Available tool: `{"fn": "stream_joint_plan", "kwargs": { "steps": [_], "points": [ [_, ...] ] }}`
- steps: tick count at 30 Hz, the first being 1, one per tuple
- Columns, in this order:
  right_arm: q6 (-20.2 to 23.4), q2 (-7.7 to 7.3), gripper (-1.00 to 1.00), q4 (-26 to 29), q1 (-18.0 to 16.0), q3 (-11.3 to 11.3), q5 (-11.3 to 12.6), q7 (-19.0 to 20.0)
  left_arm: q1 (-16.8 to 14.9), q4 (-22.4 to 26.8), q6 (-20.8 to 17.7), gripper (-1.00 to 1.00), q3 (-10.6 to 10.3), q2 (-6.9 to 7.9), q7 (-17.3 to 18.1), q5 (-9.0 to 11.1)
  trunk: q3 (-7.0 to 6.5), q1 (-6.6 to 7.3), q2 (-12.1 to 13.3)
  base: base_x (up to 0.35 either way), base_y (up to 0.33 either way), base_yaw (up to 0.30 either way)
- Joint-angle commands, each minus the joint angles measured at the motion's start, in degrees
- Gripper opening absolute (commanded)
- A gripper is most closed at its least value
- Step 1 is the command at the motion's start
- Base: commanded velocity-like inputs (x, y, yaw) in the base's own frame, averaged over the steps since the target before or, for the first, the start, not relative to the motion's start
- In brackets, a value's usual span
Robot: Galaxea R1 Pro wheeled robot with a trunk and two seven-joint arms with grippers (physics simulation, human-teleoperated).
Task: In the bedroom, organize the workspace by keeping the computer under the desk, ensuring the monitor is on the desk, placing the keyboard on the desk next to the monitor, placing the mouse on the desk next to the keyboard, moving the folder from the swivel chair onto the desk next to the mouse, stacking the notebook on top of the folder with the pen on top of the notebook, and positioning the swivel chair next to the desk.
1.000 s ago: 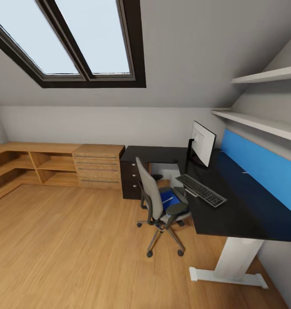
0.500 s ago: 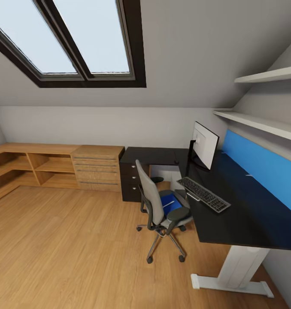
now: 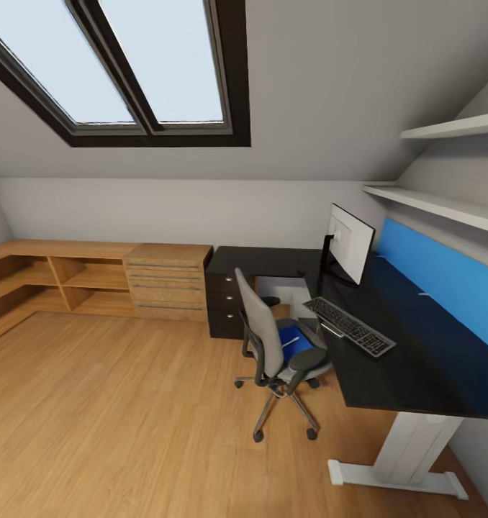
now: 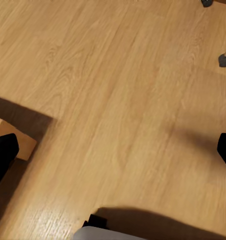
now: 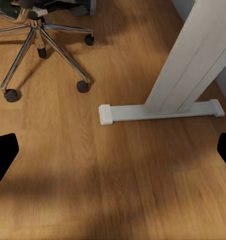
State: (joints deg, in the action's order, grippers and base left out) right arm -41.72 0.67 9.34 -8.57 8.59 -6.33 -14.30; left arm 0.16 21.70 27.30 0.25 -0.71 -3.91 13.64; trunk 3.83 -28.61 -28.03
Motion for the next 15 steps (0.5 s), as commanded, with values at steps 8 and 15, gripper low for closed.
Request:
{"fn": "stream_joint_plan", "kwargs": {
  "steps": [8, 15],
  "points": [
    [-0.12, 0.03, 1.00, -0.03, -0.05, 0.37, -0.61, -0.29, -0.02, 0.10, 0.04, 1.00, 0.02, -0.01, -0.22, -0.10, 0.10, -0.03, -0.10, 0.000, 0.281, 0.000],
    [-0.12, 0.03, 1.00, -0.02, -0.05, 0.37, -0.61, -0.29, 0.01, 0.10, 0.02, 1.00, 0.02, 0.00, -0.23, -0.10, 0.10, -0.03, -0.10, 0.000, 0.181, 0.000]
  ]
}}
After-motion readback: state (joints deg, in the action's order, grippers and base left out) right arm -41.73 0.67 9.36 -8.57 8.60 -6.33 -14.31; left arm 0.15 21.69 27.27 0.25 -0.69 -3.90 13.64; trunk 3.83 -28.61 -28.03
